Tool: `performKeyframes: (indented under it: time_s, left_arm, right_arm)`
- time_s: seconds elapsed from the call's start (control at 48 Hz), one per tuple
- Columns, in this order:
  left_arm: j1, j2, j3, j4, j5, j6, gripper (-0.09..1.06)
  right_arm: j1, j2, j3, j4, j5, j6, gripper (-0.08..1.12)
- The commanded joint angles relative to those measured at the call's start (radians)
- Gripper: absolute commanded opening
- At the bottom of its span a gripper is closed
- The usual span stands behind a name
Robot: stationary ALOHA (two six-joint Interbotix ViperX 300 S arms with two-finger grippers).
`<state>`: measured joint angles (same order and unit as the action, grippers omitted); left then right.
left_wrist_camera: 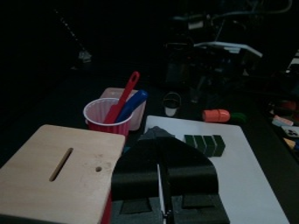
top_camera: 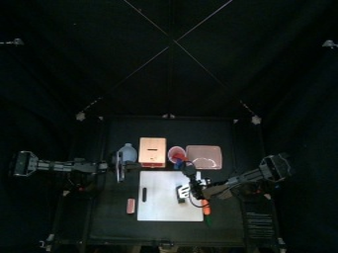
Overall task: Place sushi on board then cut the sushi with the knife then place the pieces on the plate
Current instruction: Pick knife at handle with right hand
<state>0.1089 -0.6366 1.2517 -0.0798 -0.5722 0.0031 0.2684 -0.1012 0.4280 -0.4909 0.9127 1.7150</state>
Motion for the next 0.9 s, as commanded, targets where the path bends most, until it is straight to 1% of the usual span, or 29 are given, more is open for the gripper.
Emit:
performKeyframes:
  time_s: [0.021,0.104,0.208,0.333,0.354,0.417,0.5,0.667,0.729,0.792,0.896]
  left_arm:
    - [0.005,0.002,-0.011,-0.003,-0.005,-0.003,-0.02]
    - [0.003,0.002,-0.011,-0.011,-0.005,-0.005,-0.02]
    - [0.005,0.002,-0.009,-0.037,0.0,-0.005,-0.02]
    - [0.003,0.002,-0.009,-0.075,0.011,-0.005,-0.02]
    - [0.005,0.002,-0.011,-0.087,0.009,-0.005,-0.02]
    - [0.003,0.002,-0.011,-0.112,0.011,-0.005,-0.02]
    - [0.005,0.002,-0.009,-0.147,0.011,-0.003,-0.02]
    - [0.012,0.002,-0.012,-0.189,0.011,-0.005,-0.02]
    - [0.017,0.002,-0.015,-0.206,0.011,-0.005,-0.02]
    - [0.02,0.002,-0.015,-0.216,0.011,-0.003,-0.02]
    - [0.025,0.002,-0.015,-0.221,0.011,-0.003,-0.02]
  right_arm:
    - [-0.041,-0.107,-0.009,0.003,0.009,-0.109,0.9]
    - [-0.086,-0.163,-0.008,0.005,0.028,-0.218,0.9]
    - [-0.146,-0.222,-0.006,0.021,0.077,-0.359,0.9]
    - [-0.224,-0.27,-0.018,0.064,0.133,-0.549,0.9]
    - [-0.245,-0.278,-0.025,0.077,0.141,-0.598,0.9]
    - [-0.291,-0.285,-0.041,0.109,0.15,-0.699,0.9]
    - [-0.356,-0.284,-0.074,0.158,0.155,-0.857,0.9]
    - [-0.451,-0.247,-0.143,0.245,0.175,-1.098,0.9]
    - [-0.463,-0.222,-0.169,0.256,0.183,-1.163,0.9]
    - [-0.471,-0.195,-0.193,0.258,0.193,-1.223,0.9]
    - [-0.472,-0.137,-0.239,0.255,0.23,-1.315,0.9]
